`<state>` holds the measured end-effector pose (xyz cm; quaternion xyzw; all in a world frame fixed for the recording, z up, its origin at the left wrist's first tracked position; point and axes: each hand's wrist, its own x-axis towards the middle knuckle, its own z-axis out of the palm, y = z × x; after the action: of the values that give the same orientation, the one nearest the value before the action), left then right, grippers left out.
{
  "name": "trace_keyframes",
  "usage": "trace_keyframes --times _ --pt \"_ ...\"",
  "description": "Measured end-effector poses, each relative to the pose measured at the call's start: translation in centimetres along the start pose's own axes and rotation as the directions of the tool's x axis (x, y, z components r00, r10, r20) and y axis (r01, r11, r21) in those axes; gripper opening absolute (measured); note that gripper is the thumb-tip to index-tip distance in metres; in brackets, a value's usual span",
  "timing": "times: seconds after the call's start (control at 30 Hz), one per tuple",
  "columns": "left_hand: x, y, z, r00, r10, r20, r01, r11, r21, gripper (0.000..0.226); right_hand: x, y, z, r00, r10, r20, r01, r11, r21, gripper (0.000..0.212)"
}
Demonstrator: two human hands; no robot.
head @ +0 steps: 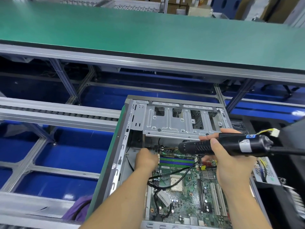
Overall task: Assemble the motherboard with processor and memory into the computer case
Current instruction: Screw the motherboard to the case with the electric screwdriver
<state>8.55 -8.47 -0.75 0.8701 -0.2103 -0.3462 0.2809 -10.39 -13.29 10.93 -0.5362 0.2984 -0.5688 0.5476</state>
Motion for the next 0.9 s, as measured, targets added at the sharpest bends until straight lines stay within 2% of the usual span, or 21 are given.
trace_keyframes --times 0.17,0.23,0.37,0.47,0.5,0.63,0.7,0.9 --pt "-0.4 0.2 -0.4 0.997 -0.018 0.079 0.016 1.000 0.019 0.042 -0.2 -0.1 0.3 0.999 -0.021 0.024 0.021 0.999 -0.033 0.041" --pt "-0.6 0.2 -0.5 0.996 -0.021 0.082 0.018 0.999 0.037 0.040 -0.4 -0.4 0.7 1.000 -0.021 0.018 0.022 0.999 -0.047 0.040" --pt "-1.4 0.9 -0.8 0.996 -0.016 0.086 0.012 0.999 0.050 0.027 -0.8 -0.8 1.3 0.999 -0.028 0.025 0.030 0.997 -0.075 0.028" --pt "-2.3 1.7 -1.0 0.988 0.021 0.154 -0.048 0.983 0.177 0.013 -1.0 -1.0 1.7 1.000 -0.018 0.023 0.020 0.995 -0.094 0.029" --pt "-2.5 1.9 -1.0 0.981 0.028 0.190 -0.070 0.974 0.216 0.017 -1.0 -0.9 1.8 1.000 -0.015 0.017 0.016 0.995 -0.099 0.030" --pt "-3.2 2.1 -0.9 0.946 0.035 0.321 -0.185 0.874 0.449 0.065 -0.8 -0.9 1.9 0.999 -0.026 0.018 0.028 0.993 -0.116 0.029" --pt "-3.7 2.0 -0.7 0.934 0.037 0.355 -0.228 0.827 0.514 0.080 -0.9 -0.9 2.1 1.000 -0.005 0.020 0.008 0.994 -0.112 0.031" --pt "-4.2 2.0 -0.7 0.912 0.007 0.411 -0.262 0.782 0.566 0.092 -1.1 -0.6 2.5 0.999 -0.014 0.035 0.020 0.984 -0.178 0.033"
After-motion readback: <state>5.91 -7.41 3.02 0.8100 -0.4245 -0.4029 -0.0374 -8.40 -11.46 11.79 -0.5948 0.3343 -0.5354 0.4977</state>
